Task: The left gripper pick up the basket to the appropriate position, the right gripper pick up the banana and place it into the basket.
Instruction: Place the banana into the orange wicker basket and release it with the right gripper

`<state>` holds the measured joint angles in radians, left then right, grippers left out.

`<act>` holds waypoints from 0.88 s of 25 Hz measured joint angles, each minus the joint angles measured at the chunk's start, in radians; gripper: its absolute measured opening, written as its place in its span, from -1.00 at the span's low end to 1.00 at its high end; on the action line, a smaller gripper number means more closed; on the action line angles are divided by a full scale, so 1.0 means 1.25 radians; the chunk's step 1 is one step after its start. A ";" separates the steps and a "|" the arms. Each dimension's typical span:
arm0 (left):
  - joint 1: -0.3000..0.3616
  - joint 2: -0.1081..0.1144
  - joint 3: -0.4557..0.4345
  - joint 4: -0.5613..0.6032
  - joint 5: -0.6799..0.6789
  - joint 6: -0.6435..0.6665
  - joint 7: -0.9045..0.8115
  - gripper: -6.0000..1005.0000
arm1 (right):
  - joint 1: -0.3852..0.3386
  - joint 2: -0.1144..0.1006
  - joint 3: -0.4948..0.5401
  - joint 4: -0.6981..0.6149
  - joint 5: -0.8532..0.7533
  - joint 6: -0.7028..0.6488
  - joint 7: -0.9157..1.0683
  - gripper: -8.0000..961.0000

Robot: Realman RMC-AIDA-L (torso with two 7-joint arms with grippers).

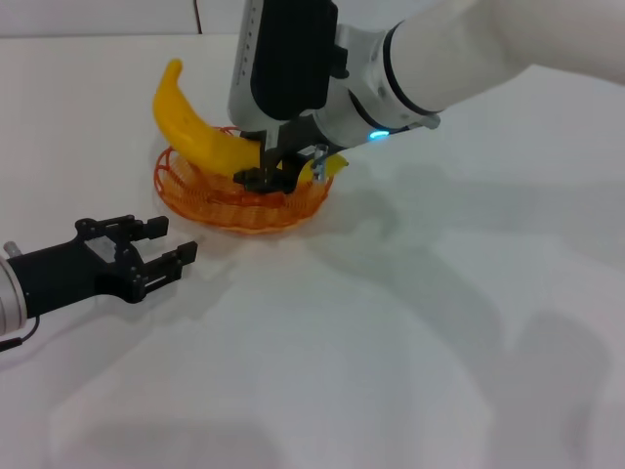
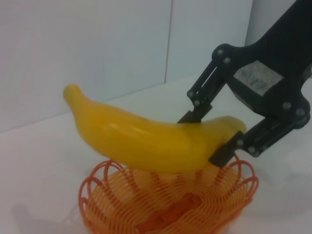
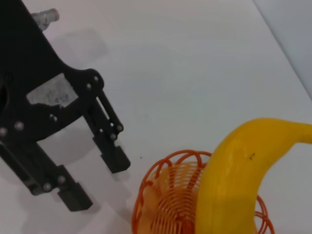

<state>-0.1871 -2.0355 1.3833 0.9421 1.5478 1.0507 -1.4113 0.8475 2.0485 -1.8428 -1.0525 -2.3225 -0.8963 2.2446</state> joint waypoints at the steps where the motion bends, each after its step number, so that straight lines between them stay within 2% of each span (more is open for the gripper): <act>1: 0.000 0.000 -0.001 0.000 0.000 0.000 0.000 0.05 | 0.000 0.000 0.000 0.001 0.000 0.005 0.000 0.02; 12: 0.001 0.000 -0.001 -0.007 0.000 0.003 0.000 0.05 | -0.012 -0.001 0.005 -0.009 0.004 0.014 0.002 0.03; 13: 0.002 0.000 -0.001 -0.007 0.000 0.003 0.000 0.05 | -0.016 -0.002 0.008 -0.015 0.006 0.007 0.001 0.20; 15: 0.004 0.000 -0.001 -0.008 0.000 0.003 0.000 0.05 | -0.043 -0.006 0.028 -0.048 0.026 -0.022 -0.017 0.55; 19: 0.006 0.000 -0.001 -0.008 0.000 0.003 0.000 0.05 | -0.129 -0.008 0.117 -0.129 0.072 -0.095 -0.105 0.56; 22: 0.006 0.000 -0.001 -0.008 0.000 0.003 0.000 0.05 | -0.182 -0.009 0.209 -0.151 0.145 -0.158 -0.195 0.57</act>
<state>-0.1798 -2.0358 1.3821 0.9326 1.5477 1.0540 -1.4113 0.6201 2.0378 -1.5821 -1.2416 -2.1418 -1.0943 2.0004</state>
